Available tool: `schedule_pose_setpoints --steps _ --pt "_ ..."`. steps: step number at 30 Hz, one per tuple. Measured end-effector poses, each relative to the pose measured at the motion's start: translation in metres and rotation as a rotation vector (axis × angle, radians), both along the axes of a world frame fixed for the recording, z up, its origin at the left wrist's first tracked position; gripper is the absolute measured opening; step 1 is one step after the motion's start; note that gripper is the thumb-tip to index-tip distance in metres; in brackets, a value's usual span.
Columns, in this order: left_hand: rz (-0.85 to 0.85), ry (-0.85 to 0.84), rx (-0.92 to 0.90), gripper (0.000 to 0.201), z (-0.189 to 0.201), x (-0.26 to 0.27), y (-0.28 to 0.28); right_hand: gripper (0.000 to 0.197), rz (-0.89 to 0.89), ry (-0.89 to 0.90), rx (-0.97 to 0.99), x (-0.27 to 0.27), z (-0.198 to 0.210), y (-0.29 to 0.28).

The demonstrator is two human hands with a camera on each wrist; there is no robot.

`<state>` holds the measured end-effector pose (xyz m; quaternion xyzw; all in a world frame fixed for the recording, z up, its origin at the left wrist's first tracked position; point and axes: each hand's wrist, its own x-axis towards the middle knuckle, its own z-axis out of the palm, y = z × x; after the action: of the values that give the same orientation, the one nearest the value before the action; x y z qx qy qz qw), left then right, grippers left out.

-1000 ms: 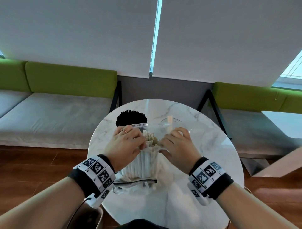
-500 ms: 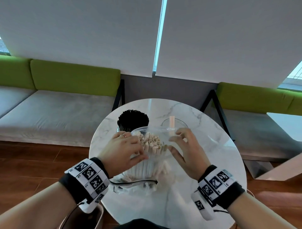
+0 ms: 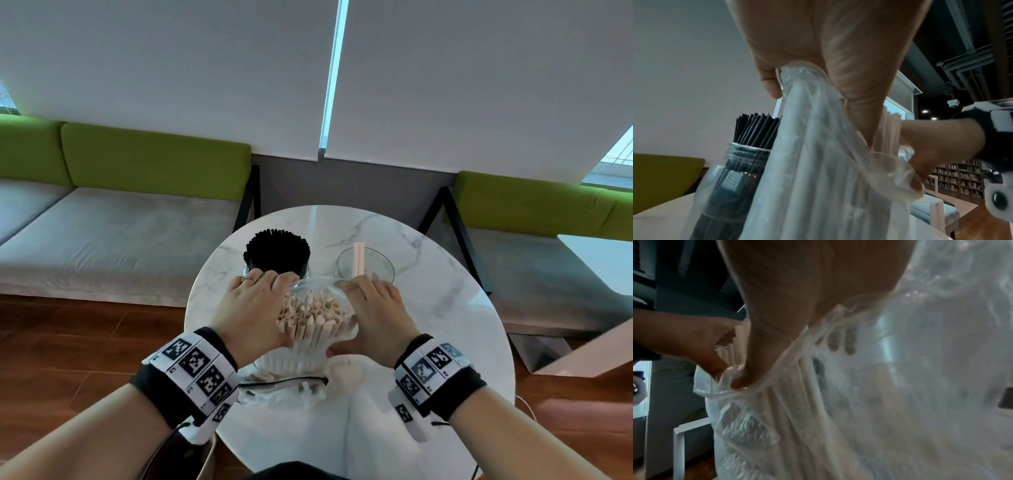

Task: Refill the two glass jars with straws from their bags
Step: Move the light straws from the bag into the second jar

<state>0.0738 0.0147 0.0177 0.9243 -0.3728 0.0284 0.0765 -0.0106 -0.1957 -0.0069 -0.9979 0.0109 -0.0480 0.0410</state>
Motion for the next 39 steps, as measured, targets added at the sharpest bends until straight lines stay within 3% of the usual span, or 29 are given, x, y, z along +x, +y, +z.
schedule_pose_setpoints --steps 5,9,13,18,21,24,27,34,39 --pt "-0.010 0.125 0.049 0.081 0.000 0.005 0.002 0.109 0.072 0.170 0.538 0.006 -0.009 0.003" --pt "-0.043 0.221 0.021 0.071 -0.003 0.011 0.005 0.104 0.027 0.345 0.731 0.007 -0.012 -0.002" --pt "-0.050 0.428 -0.026 0.059 -0.005 0.011 0.006 0.114 0.057 0.432 0.691 0.009 -0.028 -0.001" --pt "-0.076 0.523 -0.033 0.060 -0.004 0.013 0.006 0.122 0.142 0.477 0.613 0.014 -0.034 0.010" --pt "-0.053 0.568 -0.083 0.075 -0.005 0.012 0.006 0.127 0.108 0.474 0.493 0.020 -0.038 0.014" --pt "-0.030 0.572 -0.116 0.093 -0.007 0.012 0.005 0.126 0.067 0.407 0.532 0.024 -0.040 0.013" --pt "-0.027 0.596 -0.156 0.092 -0.008 0.014 0.005 0.116 0.064 0.324 0.606 0.025 -0.039 0.011" --pt "-0.010 0.620 -0.219 0.075 -0.010 0.022 0.008 0.072 0.050 0.175 0.718 0.026 -0.041 0.008" --pt "-0.070 0.622 -0.262 0.076 -0.012 0.024 0.006 0.068 0.043 0.129 0.724 0.030 -0.049 0.004"
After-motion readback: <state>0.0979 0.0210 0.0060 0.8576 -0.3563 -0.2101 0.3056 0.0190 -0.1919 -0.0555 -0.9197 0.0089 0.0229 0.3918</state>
